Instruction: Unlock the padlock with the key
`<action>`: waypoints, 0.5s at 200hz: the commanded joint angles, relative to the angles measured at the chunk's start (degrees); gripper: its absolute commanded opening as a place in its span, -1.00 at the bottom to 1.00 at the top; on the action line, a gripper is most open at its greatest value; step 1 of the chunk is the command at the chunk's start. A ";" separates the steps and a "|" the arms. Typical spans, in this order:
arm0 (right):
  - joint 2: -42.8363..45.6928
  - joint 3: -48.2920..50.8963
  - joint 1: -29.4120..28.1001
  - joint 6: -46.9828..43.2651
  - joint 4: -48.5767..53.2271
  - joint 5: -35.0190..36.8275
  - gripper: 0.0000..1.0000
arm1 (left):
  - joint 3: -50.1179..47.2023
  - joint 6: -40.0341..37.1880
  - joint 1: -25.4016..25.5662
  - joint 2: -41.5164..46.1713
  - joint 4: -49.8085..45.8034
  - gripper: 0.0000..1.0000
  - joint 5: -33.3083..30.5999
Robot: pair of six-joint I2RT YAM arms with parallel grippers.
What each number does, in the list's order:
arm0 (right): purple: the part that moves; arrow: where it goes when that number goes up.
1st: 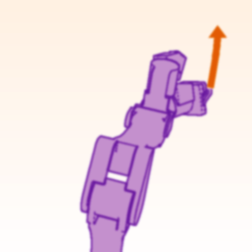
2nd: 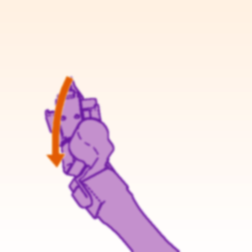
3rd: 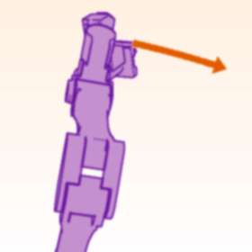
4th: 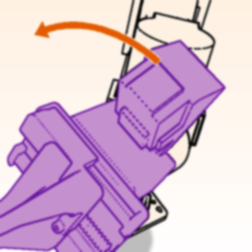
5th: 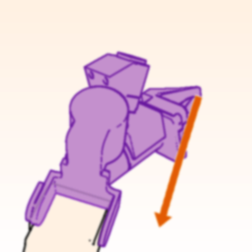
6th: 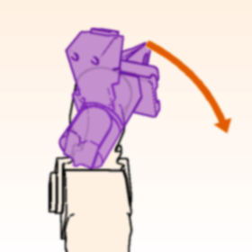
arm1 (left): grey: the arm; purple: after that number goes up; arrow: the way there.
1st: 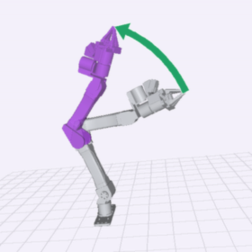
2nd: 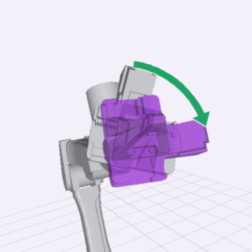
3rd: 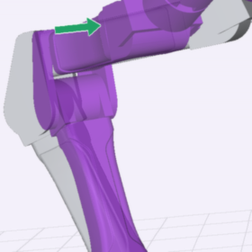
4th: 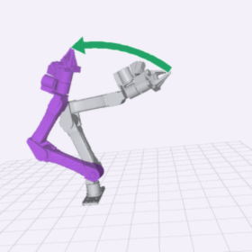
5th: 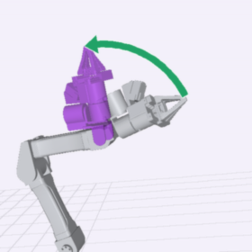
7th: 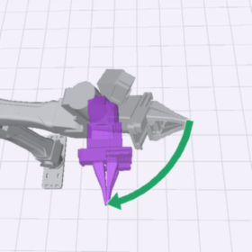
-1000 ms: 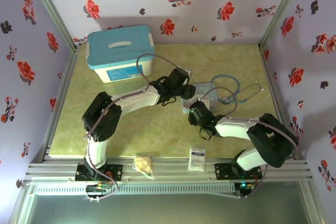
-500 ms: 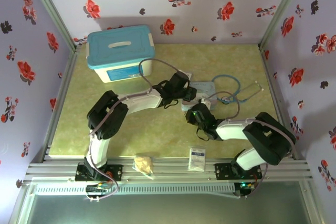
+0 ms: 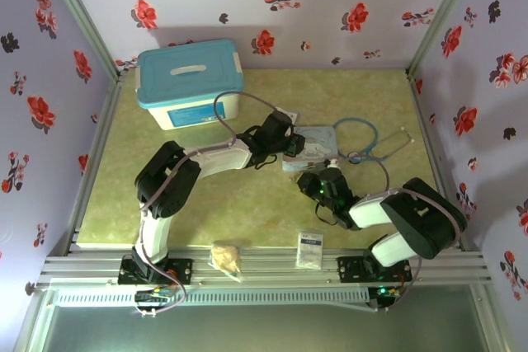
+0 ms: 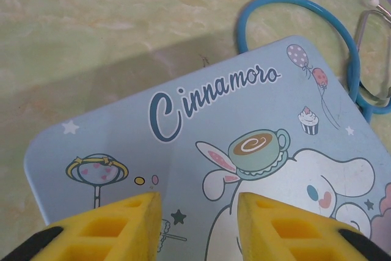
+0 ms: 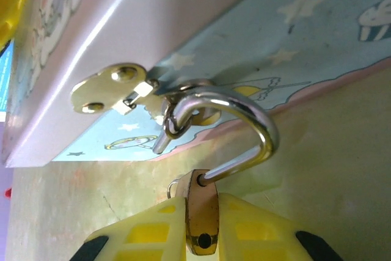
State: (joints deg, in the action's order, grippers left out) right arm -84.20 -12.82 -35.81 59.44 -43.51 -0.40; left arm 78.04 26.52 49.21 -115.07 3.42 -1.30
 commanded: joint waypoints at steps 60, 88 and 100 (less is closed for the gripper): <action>-7.04 3.06 0.05 13.75 -21.20 3.70 -1.00 | -3.86 -1.73 -2.28 -5.18 -15.78 -0.25 -1.54; -12.61 4.14 0.04 18.43 -29.95 6.99 -1.00 | -3.86 -1.91 -2.36 -5.36 -15.84 -0.27 -1.25; -15.70 4.88 -0.04 20.60 -34.64 8.53 -1.00 | -3.94 -1.91 -2.45 -5.39 -15.82 -0.28 -1.27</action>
State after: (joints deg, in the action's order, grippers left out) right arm -95.59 -9.52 -35.62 73.69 -65.25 2.90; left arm 78.11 24.93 48.84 -115.07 2.98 -0.95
